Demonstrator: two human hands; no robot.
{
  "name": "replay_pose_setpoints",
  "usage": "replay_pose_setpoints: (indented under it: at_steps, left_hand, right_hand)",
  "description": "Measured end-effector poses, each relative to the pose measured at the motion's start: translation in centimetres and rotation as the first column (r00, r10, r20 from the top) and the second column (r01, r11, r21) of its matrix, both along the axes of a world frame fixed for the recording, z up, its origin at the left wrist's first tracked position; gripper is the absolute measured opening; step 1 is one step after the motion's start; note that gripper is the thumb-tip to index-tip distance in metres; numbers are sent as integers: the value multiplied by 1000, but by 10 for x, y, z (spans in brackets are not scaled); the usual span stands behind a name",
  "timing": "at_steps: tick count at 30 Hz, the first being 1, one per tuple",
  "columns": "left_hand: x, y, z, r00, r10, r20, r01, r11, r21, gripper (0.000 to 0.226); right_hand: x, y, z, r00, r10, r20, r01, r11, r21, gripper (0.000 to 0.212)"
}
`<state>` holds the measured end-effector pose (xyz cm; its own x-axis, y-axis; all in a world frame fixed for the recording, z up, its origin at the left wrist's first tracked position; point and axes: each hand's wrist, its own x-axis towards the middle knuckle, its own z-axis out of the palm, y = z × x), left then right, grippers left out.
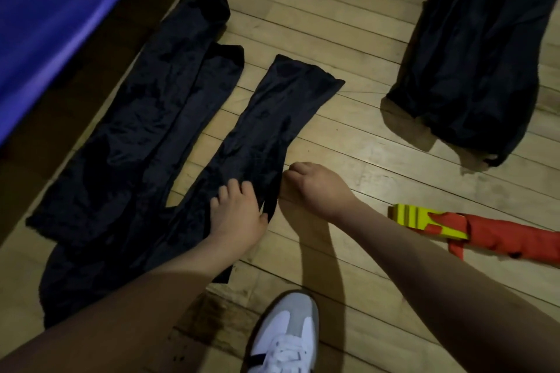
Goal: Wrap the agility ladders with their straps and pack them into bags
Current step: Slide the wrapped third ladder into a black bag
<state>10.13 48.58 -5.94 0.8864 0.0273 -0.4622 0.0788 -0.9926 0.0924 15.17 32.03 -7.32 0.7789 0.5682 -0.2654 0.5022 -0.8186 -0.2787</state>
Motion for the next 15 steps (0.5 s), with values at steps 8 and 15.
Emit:
replay_pose_setpoints:
  at_steps: [8,15]
  left_hand:
    - [14,-18,-1,997,-48,58,65,938,-341,18]
    - [28,-58,5,985,-99,145,144,929,-342,32]
  right_hand:
    - [-12,-22,6,995,-101,14,101,995,7,64]
    - [-1,-55,-5,954,-165,250,175,984,-19,13]
